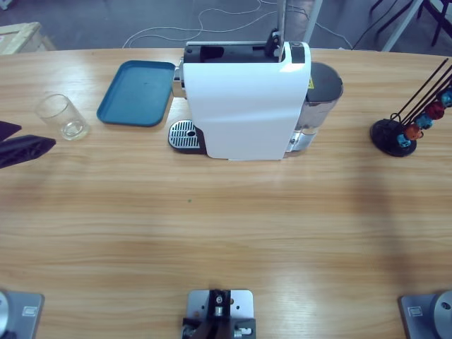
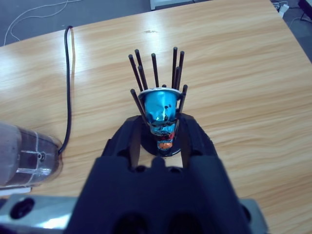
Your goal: Pour coffee
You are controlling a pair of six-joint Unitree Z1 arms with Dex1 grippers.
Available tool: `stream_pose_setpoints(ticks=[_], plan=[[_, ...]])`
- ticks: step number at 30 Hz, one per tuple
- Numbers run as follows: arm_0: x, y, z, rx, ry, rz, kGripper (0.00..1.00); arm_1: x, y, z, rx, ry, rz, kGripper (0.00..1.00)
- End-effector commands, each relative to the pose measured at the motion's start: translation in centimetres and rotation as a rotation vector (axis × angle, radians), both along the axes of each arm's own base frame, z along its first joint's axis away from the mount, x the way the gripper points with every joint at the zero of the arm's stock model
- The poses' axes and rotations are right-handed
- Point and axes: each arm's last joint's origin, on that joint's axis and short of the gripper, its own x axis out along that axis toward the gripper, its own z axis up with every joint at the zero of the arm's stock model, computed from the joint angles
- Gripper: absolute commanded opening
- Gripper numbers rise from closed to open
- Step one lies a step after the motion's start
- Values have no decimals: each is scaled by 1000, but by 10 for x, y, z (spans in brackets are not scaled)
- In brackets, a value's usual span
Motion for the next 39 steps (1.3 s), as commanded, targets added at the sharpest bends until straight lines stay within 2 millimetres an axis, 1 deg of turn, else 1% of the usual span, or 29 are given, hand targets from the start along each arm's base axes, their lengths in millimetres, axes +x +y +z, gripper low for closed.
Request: stream_pose_setpoints(ticks=[1, 2, 3, 4, 15, 18, 21, 24, 27, 28, 29, 30, 31, 32, 33, 35, 37, 39], plan=[[-4, 4, -10, 25, 0, 3, 830, 8, -3, -3, -3, 9, -28, 263], [-4, 4, -10, 25, 1, 3, 830, 7, -3, -3, -3, 6, -28, 110], [-4, 4, -10, 26, 1, 3, 830, 7, -3, -3, -3, 5, -28, 22], [-4, 4, -10, 26, 1, 2, 830, 7, -3, -3, -3, 4, -28, 0], [-3, 3, -11, 30, 4, 4, 830, 3, -4, -3, -3, -5, -31, 0], [-3, 3, -11, 31, 5, 4, 830, -4, -5, 5, -1, -33, -34, 0], [-2, 2, -12, 32, 7, 4, 830, -14, -7, 32, 2, -101, -39, 0], [-2, 2, -12, 33, 7, 4, 830, -28, -10, 69, 4, -196, -50, 0], [-1, 1, -12, 33, 7, 4, 830, -37, -11, 108, -25, -281, -21, 0], [-1, 1, -12, 33, 7, 4, 830, -41, -7, 123, -43, -322, 41, 0], [-1, 1, -12, 33, 7, 4, 830, -46, 1, 134, -69, -353, 118, 0], [-1, 1, -12, 33, 7, 4, 830, -49, 12, 140, -100, -369, 211, 0], [-1, 1, -12, 33, 7, 4, 830, -52, 25, 142, -127, -374, 321, 0], [-1, 1, -12, 33, 7, 4, 830, -55, 41, 139, -136, -364, 444, 0], [-1, 1, -11, 32, 7, 4, 830, -55, 59, 133, -131, -331, 578, 0], [-1, 1, -11, 30, 4, 4, 830, -61, 99, 111, -126, -219, 892, 0], [-2, 2, -11, 27, 1, 4, 830, -67, 132, 92, -118, -131, 1112, 0], [-3, 3, -11, 25, -1, 3, 830, -69, 159, 79, -115, -70, 1270, 0]])
